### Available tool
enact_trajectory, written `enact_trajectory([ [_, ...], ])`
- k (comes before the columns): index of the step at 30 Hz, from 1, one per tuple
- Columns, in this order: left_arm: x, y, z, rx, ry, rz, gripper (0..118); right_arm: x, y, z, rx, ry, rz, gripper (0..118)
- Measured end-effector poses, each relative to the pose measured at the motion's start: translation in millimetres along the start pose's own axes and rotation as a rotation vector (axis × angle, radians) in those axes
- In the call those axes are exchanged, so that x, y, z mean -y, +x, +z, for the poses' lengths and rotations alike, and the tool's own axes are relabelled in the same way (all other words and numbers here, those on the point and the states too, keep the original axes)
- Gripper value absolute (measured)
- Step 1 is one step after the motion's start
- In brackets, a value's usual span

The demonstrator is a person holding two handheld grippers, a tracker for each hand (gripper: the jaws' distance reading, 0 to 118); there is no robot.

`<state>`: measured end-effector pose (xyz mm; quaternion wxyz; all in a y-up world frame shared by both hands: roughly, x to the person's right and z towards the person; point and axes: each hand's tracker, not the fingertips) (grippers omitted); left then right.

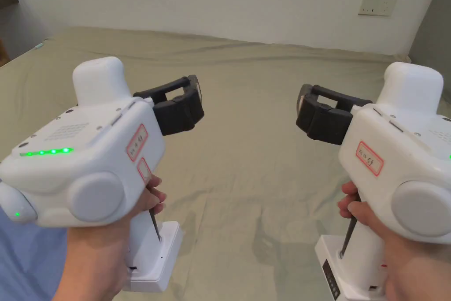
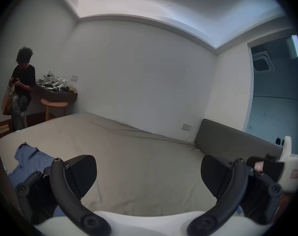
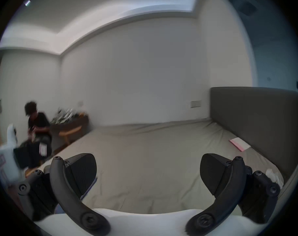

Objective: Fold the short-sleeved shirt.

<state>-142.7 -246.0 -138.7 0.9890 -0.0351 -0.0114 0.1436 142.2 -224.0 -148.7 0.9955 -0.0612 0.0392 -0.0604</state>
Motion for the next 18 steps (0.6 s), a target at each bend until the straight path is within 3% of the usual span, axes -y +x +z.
enact_trajectory([
  [2, 11, 14, 10, -0.062, 0.109, -0.207, 118, 9, -11, 4, 0.072, 0.091, 0.203, 118],
  [3, 16, 23, 14, -0.075, 0.144, -0.285, 118, 11, -13, 5, 0.078, 0.101, 0.249, 118],
  [6, 14, 40, 20, -0.1, 0.192, -0.452, 118, 11, -17, 10, -0.009, 0.078, 0.266, 118],
  [8, 13, 34, 8, -0.132, 0.191, -0.471, 118, 12, -21, 14, 0.017, 0.097, 0.278, 118],
  [10, 10, 34, 7, -0.122, 0.201, -0.466, 118, 12, -25, 18, 0.06, 0.14, 0.298, 118],
  [14, 9, 37, 10, -0.111, 0.229, -0.449, 118, 10, -27, 21, 0.041, 0.153, 0.322, 118],
  [18, 10, 33, 8, -0.095, 0.202, -0.422, 118, 11, -32, 19, 0.062, 0.121, 0.396, 118],
])
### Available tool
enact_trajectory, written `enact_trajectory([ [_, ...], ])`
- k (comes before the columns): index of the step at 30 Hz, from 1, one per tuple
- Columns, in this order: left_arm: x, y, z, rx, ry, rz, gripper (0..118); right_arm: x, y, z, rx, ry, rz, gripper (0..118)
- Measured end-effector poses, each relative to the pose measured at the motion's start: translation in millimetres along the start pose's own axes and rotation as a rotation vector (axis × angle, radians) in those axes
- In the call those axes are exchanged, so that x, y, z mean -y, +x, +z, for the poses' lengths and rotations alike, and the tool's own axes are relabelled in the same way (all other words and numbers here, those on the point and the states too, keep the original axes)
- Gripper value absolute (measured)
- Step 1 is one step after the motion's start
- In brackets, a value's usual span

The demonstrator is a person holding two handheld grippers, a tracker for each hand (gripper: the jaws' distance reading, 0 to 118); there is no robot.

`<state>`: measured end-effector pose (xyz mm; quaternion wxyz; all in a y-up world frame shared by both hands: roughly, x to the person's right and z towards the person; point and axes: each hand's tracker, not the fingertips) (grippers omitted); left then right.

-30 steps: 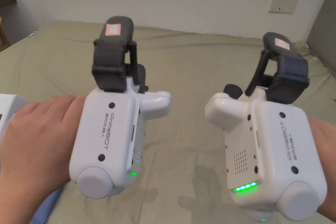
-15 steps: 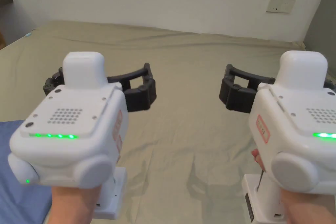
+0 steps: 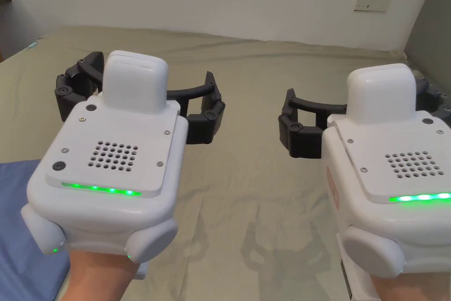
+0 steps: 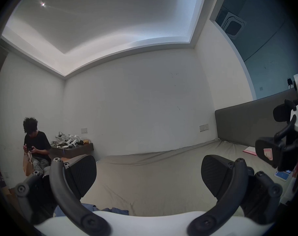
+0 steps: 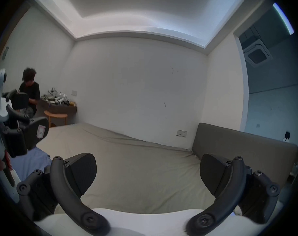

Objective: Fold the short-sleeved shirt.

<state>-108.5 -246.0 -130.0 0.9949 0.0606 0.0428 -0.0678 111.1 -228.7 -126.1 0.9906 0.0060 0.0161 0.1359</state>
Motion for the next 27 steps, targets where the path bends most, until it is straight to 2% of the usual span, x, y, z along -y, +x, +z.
enact_trajectory([
  [4, 2, -2, 0, 0.009, -0.018, 0.029, 118, 2, 2, -1, -0.037, -0.017, -0.022, 118],
  [12, -2, -2, 4, 0.006, -0.025, 0.002, 118, -1, 2, 1, -0.062, 0.001, -0.061, 118],
  [14, -7, 0, 8, 0.018, -0.019, 0.003, 112, -3, 2, 1, -0.084, -0.006, -0.062, 118],
  [15, -8, 0, 8, 0.022, -0.017, 0.004, 104, -4, 2, 1, -0.089, -0.009, -0.062, 116],
  [16, -10, 1, 9, 0.029, -0.013, 0.003, 81, -5, 2, 2, -0.094, -0.01, -0.06, 106],
  [17, -10, 2, 8, 0.032, -0.011, -0.001, 57, -6, 2, 4, -0.103, -0.007, -0.057, 85],
  [18, -10, 2, 7, 0.033, -0.013, -0.009, 33, -6, 2, 4, -0.104, -0.004, -0.054, 53],
  [19, -11, 3, 7, 0.034, -0.019, -0.018, 9, -7, 1, 4, -0.096, -0.004, -0.044, 5],
  [20, -10, 4, 6, 0.036, -0.021, -0.019, 5, -6, 0, 3, -0.049, -0.004, -0.016, 1],
  [22, -11, 5, 7, 0.06, -0.034, -0.009, 0, -6, 0, 3, -0.081, 0.001, -0.028, 1],
  [23, -12, 5, 6, 0.065, -0.043, -0.006, 0, -7, 2, 2, -0.107, -0.017, -0.032, 1],
  [27, -10, 8, 5, 0.074, -0.059, -0.01, 0, -6, 1, 1, -0.07, -0.014, -0.051, 1],
])
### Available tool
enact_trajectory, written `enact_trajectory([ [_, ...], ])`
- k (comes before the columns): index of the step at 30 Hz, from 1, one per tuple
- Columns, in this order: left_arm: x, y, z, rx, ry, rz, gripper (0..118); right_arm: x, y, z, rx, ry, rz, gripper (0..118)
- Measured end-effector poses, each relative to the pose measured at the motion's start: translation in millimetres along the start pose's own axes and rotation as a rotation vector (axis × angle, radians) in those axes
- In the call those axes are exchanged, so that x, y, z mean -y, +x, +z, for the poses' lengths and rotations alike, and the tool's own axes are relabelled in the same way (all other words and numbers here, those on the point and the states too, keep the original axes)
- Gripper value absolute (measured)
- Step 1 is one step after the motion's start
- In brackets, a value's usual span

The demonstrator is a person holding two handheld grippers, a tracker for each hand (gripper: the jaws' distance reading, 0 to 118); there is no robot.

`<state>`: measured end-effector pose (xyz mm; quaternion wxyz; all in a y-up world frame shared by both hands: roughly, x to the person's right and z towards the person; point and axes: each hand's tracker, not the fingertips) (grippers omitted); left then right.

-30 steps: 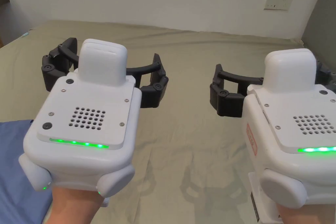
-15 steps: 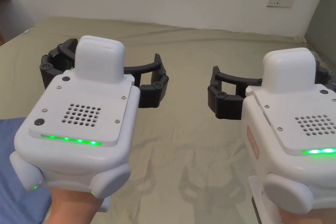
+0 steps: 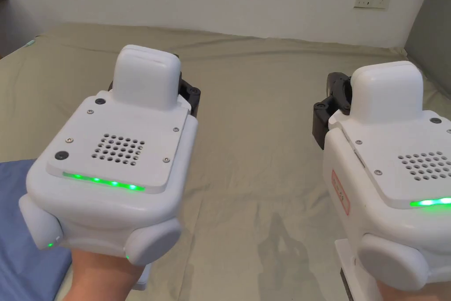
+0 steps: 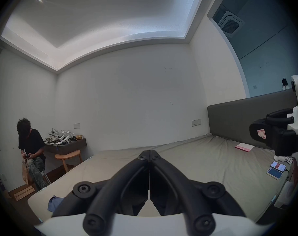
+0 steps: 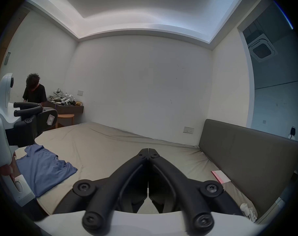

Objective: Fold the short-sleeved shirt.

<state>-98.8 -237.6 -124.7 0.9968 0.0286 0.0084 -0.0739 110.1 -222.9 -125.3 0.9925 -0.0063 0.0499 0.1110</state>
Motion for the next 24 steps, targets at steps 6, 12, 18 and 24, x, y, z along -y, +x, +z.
enact_trajectory([
  [6, 0, -3, 0, -0.002, -0.013, 0.015, 0, 3, 7, -1, 0.005, -0.004, -0.017, 1],
  [12, 2, -17, 4, -0.042, -0.024, 0.012, 0, 3, -5, -6, -0.042, -0.003, -0.014, 1],
  [18, -3, -47, 18, -0.123, -0.038, 0.022, 0, 0, -33, -12, -0.144, 0.012, -0.013, 1],
  [24, -6, -87, 43, -0.277, -0.041, -0.047, 0, -8, -66, -17, -0.249, 0.04, -0.023, 1],
])
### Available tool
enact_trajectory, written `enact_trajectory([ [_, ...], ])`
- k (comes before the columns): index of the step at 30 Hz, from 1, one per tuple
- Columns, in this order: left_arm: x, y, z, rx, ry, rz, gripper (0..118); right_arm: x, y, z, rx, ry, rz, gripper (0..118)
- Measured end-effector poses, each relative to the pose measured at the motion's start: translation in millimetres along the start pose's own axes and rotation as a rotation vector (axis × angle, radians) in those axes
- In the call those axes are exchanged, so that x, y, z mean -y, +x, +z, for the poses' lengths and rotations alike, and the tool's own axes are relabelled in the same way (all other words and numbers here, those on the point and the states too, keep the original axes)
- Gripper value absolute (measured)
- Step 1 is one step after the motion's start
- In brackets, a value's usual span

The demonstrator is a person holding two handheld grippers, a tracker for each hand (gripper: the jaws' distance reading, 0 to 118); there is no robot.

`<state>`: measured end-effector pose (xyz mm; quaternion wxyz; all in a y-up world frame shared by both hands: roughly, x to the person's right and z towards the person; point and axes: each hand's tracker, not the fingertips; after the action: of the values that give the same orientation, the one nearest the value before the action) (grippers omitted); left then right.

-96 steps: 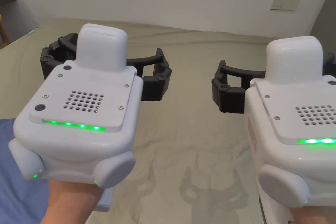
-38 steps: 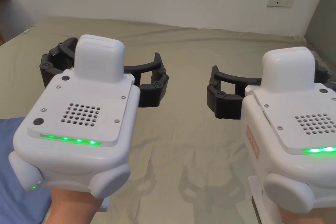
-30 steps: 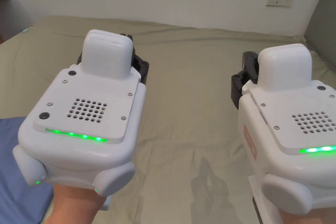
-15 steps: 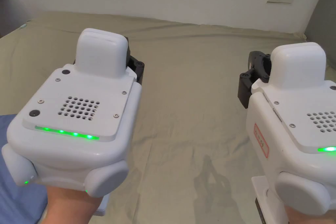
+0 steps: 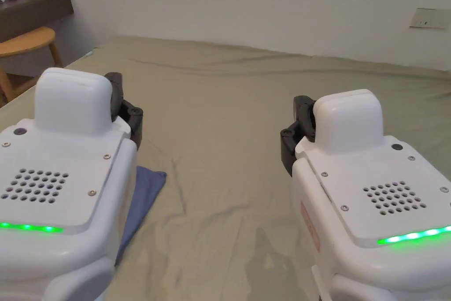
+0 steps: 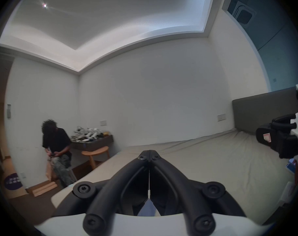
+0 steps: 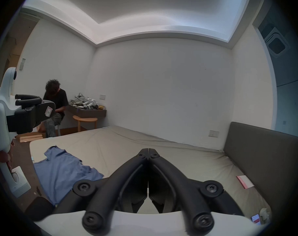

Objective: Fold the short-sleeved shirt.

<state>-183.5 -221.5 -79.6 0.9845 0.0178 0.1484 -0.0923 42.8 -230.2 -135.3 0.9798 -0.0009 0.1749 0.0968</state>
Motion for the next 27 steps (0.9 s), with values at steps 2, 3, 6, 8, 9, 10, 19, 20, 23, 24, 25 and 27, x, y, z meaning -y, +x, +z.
enact_trajectory([
  [2, 4, -19, 7, -0.065, -0.015, 0.002, 0, -1, -14, -6, -0.046, 0.006, -0.01, 1],
  [3, 6, -27, 8, -0.084, -0.029, 0.008, 0, -1, -20, -9, -0.064, 0.008, -0.011, 1],
  [6, 13, -51, 14, -0.151, -0.055, 0.013, 0, -1, -43, -17, -0.122, 0.006, 0.0, 1],
  [8, 19, -64, 20, -0.19, -0.071, 0.0, 0, 1, -58, -21, -0.163, 0.003, 0.003, 1],
  [9, 21, -69, 23, -0.202, -0.076, -0.001, 0, 1, -66, -24, -0.181, 0.001, 0.007, 1],
  [10, 24, -74, 26, -0.211, -0.083, 0.001, 0, 1, -72, -26, -0.185, 0.001, 0.004, 1],
  [19, 46, -105, 23, -0.269, -0.133, 0.011, 0, 1, -109, -41, -0.269, -0.007, 0.016, 1],
  [20, 48, -107, 19, -0.268, -0.141, 0.017, 0, 3, -111, -43, -0.272, -0.009, 0.022, 1],
  [23, 58, -110, 6, -0.245, -0.17, 0.025, 0, 6, -116, -50, -0.278, -0.031, 0.031, 1],
  [24, 63, -111, -1, -0.235, -0.188, 0.026, 0, 9, -116, -53, -0.279, -0.039, 0.035, 1],
  [25, 69, -112, -7, -0.229, -0.213, 0.028, 0, 10, -118, -56, -0.276, -0.045, 0.041, 1],
  [27, 84, -116, -24, -0.209, -0.302, 0.048, 0, 15, -117, -62, -0.266, -0.058, 0.054, 1],
])
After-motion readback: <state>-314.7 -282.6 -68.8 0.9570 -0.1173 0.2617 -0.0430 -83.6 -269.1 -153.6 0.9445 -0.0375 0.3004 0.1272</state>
